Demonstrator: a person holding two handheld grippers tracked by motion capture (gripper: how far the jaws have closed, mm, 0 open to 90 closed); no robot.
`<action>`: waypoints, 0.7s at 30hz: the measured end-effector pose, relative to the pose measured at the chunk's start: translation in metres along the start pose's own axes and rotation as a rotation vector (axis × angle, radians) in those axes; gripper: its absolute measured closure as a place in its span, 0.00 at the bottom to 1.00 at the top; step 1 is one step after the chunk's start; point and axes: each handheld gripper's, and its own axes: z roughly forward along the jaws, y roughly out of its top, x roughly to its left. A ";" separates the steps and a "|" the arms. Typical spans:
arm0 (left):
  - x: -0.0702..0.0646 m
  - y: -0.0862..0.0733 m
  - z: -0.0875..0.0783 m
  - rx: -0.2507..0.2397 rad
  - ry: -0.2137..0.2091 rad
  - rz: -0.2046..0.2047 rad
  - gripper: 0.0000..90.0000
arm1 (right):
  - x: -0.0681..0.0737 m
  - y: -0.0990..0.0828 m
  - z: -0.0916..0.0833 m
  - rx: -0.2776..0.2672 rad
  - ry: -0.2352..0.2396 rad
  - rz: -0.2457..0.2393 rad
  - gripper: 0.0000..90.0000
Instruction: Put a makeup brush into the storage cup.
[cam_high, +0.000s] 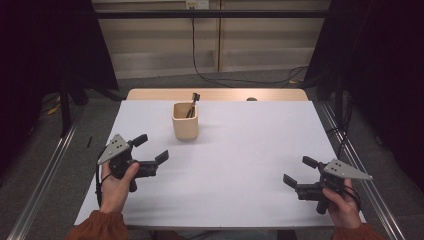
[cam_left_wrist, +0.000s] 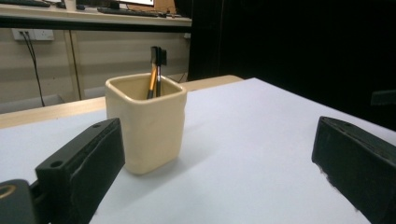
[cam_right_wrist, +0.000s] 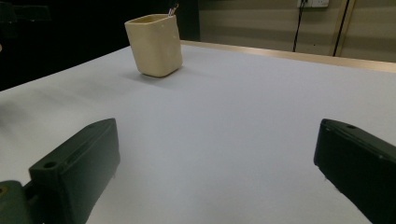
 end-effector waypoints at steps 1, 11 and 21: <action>-0.001 -0.001 -0.002 -0.003 0.001 -0.005 0.03 | 0.000 0.000 0.000 0.001 -0.001 -0.002 0.00; -0.003 -0.017 -0.022 0.008 0.025 0.010 0.03 | 0.000 0.000 -0.001 0.004 -0.004 -0.002 0.00; -0.012 -0.029 -0.036 0.021 0.050 -0.010 0.03 | 0.000 0.000 -0.002 0.003 -0.009 -0.001 0.00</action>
